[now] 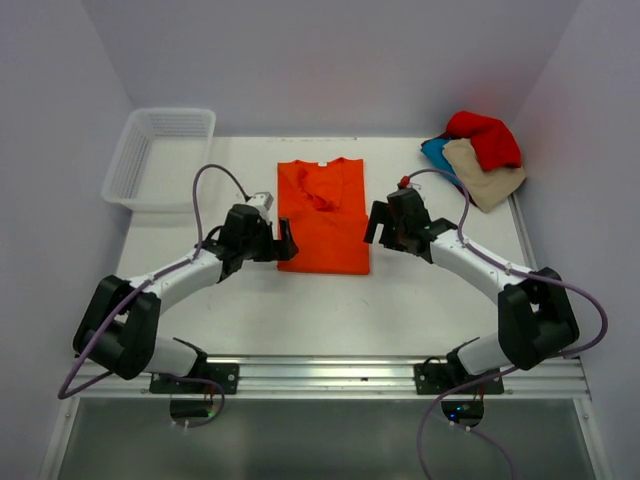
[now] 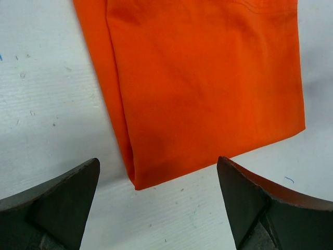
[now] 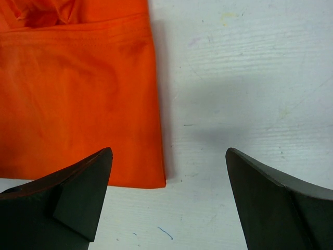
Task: Fold and stack the t-shirts
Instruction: Fold the tshirt
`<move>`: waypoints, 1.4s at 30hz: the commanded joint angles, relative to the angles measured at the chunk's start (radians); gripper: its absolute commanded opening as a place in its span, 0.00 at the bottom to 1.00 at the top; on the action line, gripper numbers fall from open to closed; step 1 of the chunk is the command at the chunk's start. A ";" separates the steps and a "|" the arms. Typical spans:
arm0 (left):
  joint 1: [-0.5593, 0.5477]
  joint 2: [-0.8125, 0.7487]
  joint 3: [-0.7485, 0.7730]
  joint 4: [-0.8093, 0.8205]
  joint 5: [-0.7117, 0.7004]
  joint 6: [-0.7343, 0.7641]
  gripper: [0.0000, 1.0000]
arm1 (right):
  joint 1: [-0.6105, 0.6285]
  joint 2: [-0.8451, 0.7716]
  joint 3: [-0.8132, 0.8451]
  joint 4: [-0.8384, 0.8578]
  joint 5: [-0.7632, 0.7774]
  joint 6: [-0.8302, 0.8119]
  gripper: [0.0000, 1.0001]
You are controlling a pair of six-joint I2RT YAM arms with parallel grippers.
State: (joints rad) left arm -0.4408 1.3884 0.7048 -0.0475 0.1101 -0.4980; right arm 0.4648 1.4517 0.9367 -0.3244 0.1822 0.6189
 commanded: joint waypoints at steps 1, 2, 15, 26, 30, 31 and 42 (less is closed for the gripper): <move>0.001 0.018 0.021 0.115 0.042 -0.002 0.97 | 0.002 -0.007 -0.013 0.076 -0.058 0.041 0.94; 0.001 0.043 0.028 0.120 0.036 0.002 0.96 | 0.002 -0.004 -0.016 0.080 -0.062 0.042 0.93; -0.009 0.189 0.134 0.176 0.066 0.068 0.46 | 0.002 0.032 -0.067 0.157 -0.108 0.042 0.49; -0.010 0.227 0.084 0.115 0.023 0.056 0.36 | 0.002 0.007 -0.093 0.156 -0.102 0.041 0.46; -0.015 0.212 0.053 0.100 0.062 0.033 0.29 | 0.002 0.009 -0.099 0.151 -0.098 0.041 0.46; -0.019 0.190 0.047 0.092 0.062 0.029 0.29 | 0.002 0.009 -0.099 0.148 -0.096 0.042 0.46; -0.075 0.116 -0.139 0.106 0.053 -0.051 0.24 | 0.000 0.001 -0.125 0.150 -0.087 0.044 0.45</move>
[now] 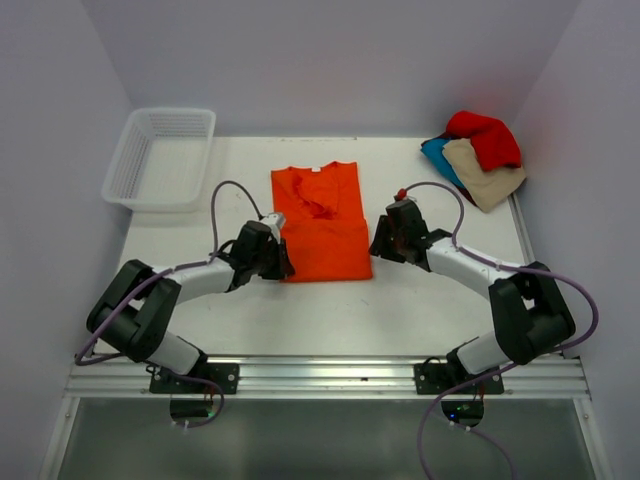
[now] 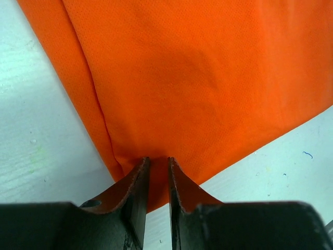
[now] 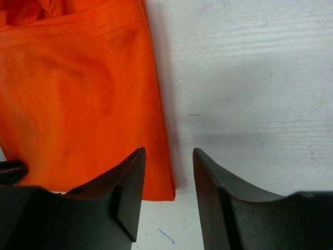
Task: Fold and stack the t-shirts
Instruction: Fold the tshirt
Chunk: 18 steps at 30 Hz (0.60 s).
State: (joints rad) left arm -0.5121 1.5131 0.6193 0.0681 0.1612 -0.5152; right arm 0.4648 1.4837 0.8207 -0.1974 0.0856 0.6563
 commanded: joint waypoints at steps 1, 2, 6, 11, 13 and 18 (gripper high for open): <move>-0.005 -0.019 -0.062 -0.013 -0.002 -0.042 0.24 | 0.000 -0.028 -0.009 0.020 0.011 0.006 0.45; -0.008 -0.028 -0.082 -0.016 -0.005 -0.055 0.23 | 0.001 -0.025 -0.009 0.016 0.011 0.006 0.45; -0.035 -0.091 -0.153 -0.007 -0.009 -0.111 0.23 | 0.001 -0.011 -0.009 0.015 0.008 0.009 0.45; -0.107 -0.177 -0.269 0.024 -0.028 -0.212 0.22 | 0.000 -0.002 -0.021 0.015 -0.027 0.016 0.48; -0.130 -0.220 -0.296 0.024 -0.029 -0.235 0.23 | 0.000 -0.017 -0.034 0.018 -0.040 0.017 0.51; -0.210 -0.434 -0.296 -0.114 -0.104 -0.282 0.46 | 0.000 -0.079 -0.104 0.020 -0.114 0.016 0.58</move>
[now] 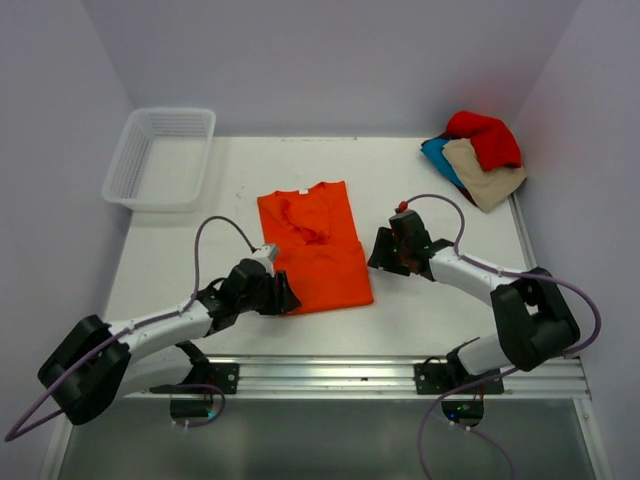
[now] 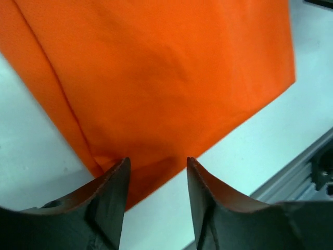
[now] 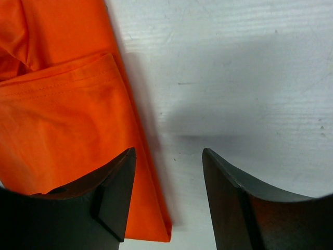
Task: Fold and stack the t-shirts
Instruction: Fold the tshirt
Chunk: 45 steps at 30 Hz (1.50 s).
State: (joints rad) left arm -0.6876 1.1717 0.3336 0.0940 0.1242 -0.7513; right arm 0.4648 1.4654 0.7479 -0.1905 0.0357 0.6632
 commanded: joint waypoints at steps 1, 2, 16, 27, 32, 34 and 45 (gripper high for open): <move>-0.046 -0.178 -0.002 -0.173 -0.099 -0.048 0.53 | 0.000 -0.083 -0.042 0.010 -0.074 0.010 0.59; -0.052 -0.219 0.014 -0.239 -0.112 -0.051 0.66 | 0.001 -0.094 -0.064 0.007 -0.086 0.012 0.59; -0.053 -0.215 -0.123 -0.262 -0.060 -0.158 0.81 | 0.009 -0.257 -0.248 -0.021 -0.244 0.079 0.59; -0.053 -0.066 -0.186 -0.053 -0.018 -0.175 0.80 | 0.031 -0.264 -0.315 0.062 -0.301 0.154 0.57; -0.053 -0.058 -0.186 -0.056 -0.028 -0.169 0.77 | 0.049 -0.208 -0.320 0.117 -0.275 0.158 0.49; -0.053 -0.047 -0.191 -0.051 -0.037 -0.169 0.75 | 0.051 -0.185 -0.318 0.143 -0.251 0.150 0.38; -0.053 0.086 -0.215 0.069 -0.041 -0.154 0.03 | 0.063 -0.105 -0.317 0.177 -0.215 0.115 0.00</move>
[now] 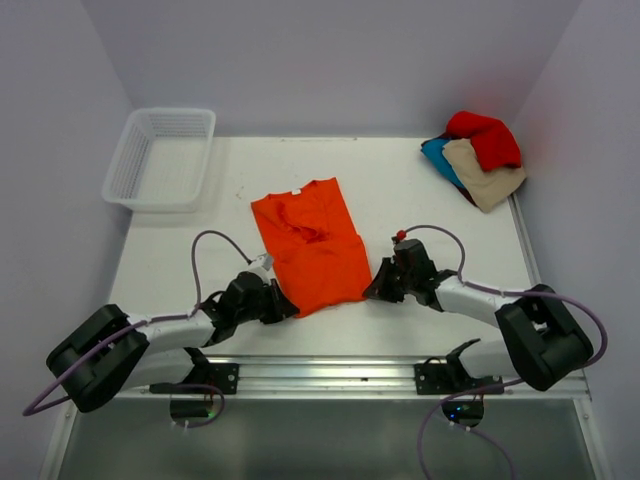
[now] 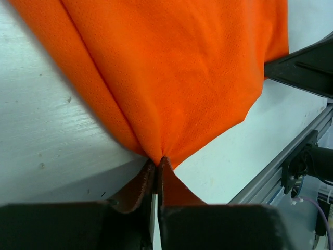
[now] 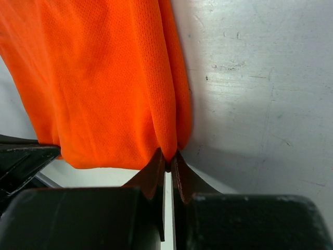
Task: Fold and stack the t-shirts
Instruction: Fold the tshirt
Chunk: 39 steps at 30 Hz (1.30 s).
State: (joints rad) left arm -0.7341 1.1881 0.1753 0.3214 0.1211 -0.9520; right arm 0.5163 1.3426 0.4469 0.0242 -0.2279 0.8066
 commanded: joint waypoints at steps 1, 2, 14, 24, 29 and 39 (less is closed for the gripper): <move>-0.007 0.073 -0.053 -0.166 -0.043 0.048 0.00 | 0.016 -0.012 -0.017 -0.049 0.056 -0.027 0.00; -0.007 0.076 -0.051 -0.169 -0.041 0.051 0.00 | 0.022 -0.029 -0.019 -0.079 0.064 -0.030 0.00; -0.016 -0.290 -0.022 -0.513 0.124 0.122 0.00 | 0.206 -0.448 -0.022 -0.442 0.144 0.043 0.00; -0.027 -0.662 0.234 -0.831 0.082 0.082 0.00 | 0.287 -0.683 0.100 -0.652 0.174 0.074 0.00; -0.028 -0.633 0.328 -0.854 -0.024 0.119 0.00 | 0.324 -0.623 0.171 -0.609 0.225 -0.010 0.00; -0.025 -0.426 0.388 -0.687 -0.283 0.257 0.00 | 0.323 -0.292 0.386 -0.382 0.507 -0.217 0.00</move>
State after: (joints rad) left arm -0.7601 0.7307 0.4896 -0.4450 -0.0051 -0.7692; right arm 0.8387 1.0039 0.7269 -0.4763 0.1421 0.6899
